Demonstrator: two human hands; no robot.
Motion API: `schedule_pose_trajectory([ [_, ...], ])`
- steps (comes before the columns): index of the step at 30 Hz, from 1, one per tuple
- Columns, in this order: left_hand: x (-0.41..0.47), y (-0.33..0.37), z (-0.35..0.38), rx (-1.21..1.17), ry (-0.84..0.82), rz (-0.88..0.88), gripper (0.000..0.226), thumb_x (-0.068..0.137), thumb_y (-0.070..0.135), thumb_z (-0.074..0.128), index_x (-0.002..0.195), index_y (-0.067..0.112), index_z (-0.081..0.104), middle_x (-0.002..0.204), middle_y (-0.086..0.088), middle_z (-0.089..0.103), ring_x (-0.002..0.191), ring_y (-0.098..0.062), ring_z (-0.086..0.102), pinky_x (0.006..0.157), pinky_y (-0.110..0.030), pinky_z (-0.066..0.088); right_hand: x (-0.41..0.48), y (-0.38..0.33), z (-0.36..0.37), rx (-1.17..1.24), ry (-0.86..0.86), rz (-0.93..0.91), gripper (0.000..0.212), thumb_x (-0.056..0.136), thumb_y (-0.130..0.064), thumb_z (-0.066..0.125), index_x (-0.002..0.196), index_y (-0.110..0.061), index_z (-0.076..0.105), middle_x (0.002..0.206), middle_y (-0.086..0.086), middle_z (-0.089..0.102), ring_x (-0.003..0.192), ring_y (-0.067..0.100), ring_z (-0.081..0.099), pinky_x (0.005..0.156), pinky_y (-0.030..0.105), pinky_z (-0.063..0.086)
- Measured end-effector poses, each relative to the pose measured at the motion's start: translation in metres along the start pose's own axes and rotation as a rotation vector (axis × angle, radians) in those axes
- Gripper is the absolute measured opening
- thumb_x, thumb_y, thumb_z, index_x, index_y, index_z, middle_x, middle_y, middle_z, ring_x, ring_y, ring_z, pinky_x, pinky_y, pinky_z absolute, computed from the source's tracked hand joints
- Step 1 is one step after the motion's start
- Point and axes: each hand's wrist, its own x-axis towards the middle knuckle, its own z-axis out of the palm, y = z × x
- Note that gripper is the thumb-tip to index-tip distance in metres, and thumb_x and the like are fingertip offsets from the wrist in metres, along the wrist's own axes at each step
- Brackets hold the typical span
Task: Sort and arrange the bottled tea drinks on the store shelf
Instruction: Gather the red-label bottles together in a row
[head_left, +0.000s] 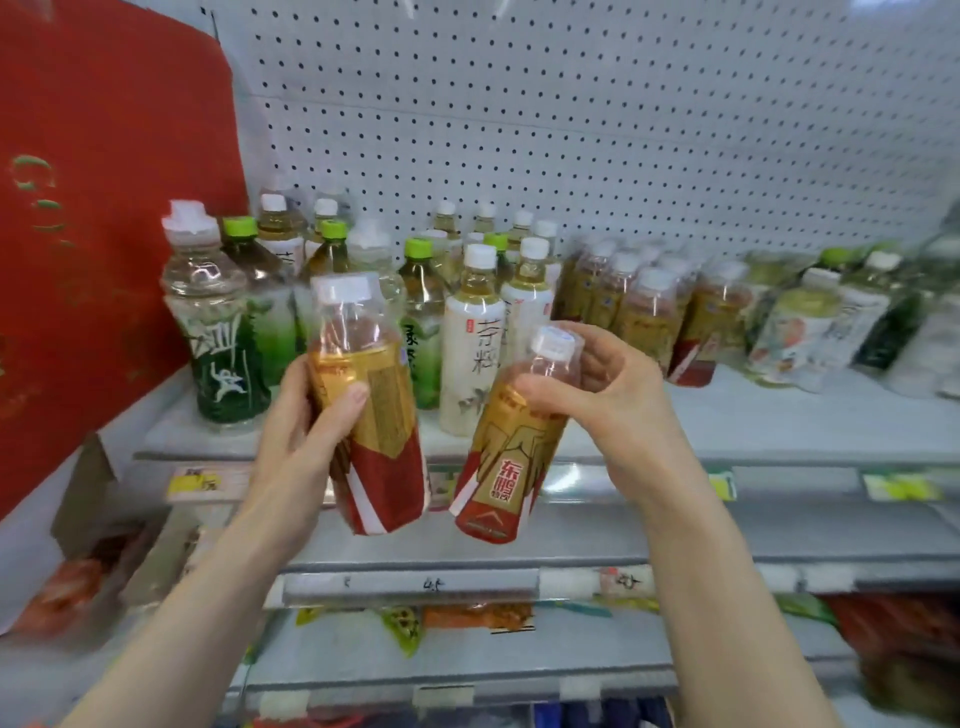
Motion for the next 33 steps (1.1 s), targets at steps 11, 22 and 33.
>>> schedule_pose_trajectory([
  [11, 0.007, -0.023, 0.194, 0.006, -0.023, 0.064, 0.052, 0.071, 0.054, 0.072, 0.118, 0.035, 0.059, 0.111, 0.013, 0.071, 0.103, -0.003, 0.066, 0.081, -0.015, 0.052, 0.052, 0.008, -0.206, -0.158, 0.119, -0.052, 0.064, 0.055, -0.033, 0.09, 0.114, -0.032, 0.065, 0.103, -0.004, 0.075, 0.094, 0.016, 0.073, 0.07, 0.033, 0.061],
  [22, 0.017, -0.035, 0.249, 0.114, 0.077, 0.046, 0.064, 0.074, 0.047, 0.072, 0.131, 0.025, 0.054, 0.114, 0.018, 0.069, 0.104, 0.002, 0.064, 0.08, -0.011, 0.052, 0.145, 0.063, -0.244, -0.193, -0.073, -0.042, 0.068, 0.07, -0.014, 0.088, 0.132, -0.02, 0.061, 0.118, -0.002, 0.072, 0.109, 0.016, 0.067, 0.092, 0.042, 0.057],
  [33, 0.032, -0.039, 0.277, 0.135, 0.033, 0.024, 0.053, 0.075, 0.037, 0.073, 0.124, 0.035, 0.054, 0.111, 0.021, 0.069, 0.103, 0.003, 0.065, 0.081, -0.011, 0.051, 0.158, 0.061, -0.247, -0.409, -0.156, -0.055, 0.073, 0.08, -0.03, 0.081, 0.145, -0.022, 0.047, 0.134, -0.002, 0.061, 0.12, 0.017, 0.059, 0.102, 0.046, 0.05],
])
